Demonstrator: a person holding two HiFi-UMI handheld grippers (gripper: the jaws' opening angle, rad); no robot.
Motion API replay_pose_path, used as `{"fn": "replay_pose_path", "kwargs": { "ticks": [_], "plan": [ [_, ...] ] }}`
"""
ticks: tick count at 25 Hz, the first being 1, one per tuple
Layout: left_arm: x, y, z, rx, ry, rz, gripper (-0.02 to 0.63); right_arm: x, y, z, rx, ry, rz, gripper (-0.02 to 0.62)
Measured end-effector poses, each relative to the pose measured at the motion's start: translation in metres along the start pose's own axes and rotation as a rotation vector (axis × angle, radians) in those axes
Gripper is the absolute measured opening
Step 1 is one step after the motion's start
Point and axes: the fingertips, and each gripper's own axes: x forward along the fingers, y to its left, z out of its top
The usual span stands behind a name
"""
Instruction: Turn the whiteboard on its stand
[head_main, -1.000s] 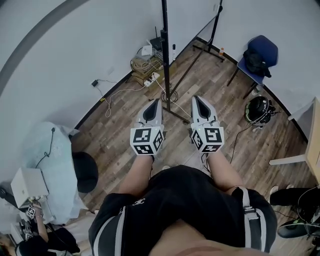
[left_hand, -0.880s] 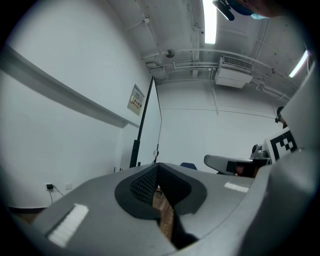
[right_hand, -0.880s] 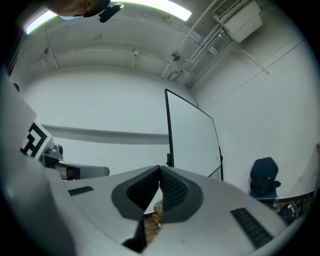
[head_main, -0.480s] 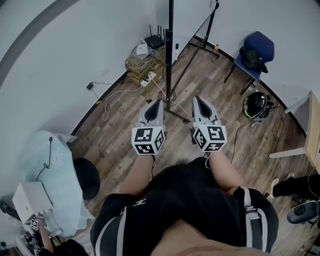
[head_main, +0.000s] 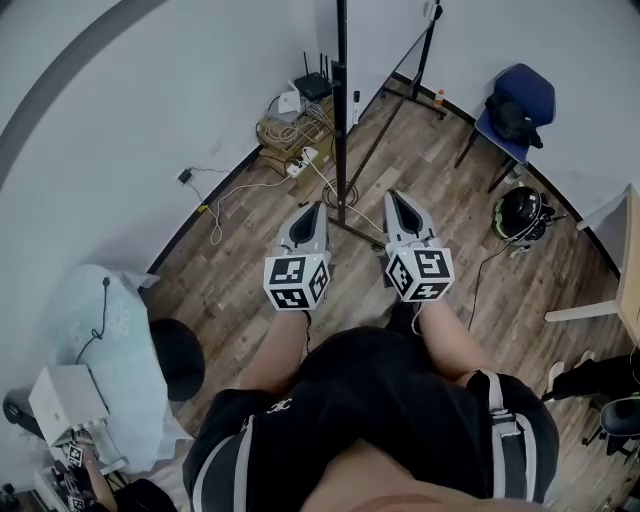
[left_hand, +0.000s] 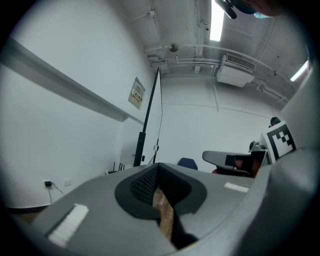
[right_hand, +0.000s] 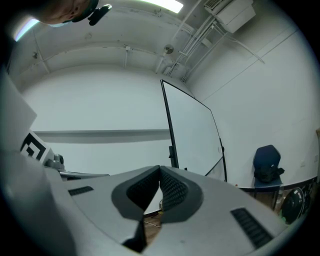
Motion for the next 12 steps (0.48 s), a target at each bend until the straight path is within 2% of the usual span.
{"fn": "replay_pose_path", "kwargs": {
  "ticks": [12],
  "plan": [
    [0.077, -0.021, 0.003, 0.044, 0.020, 0.078, 0.009, 0.044, -0.077, 0.008, 0.017, -0.037, 0.052, 0.006]
  ]
}}
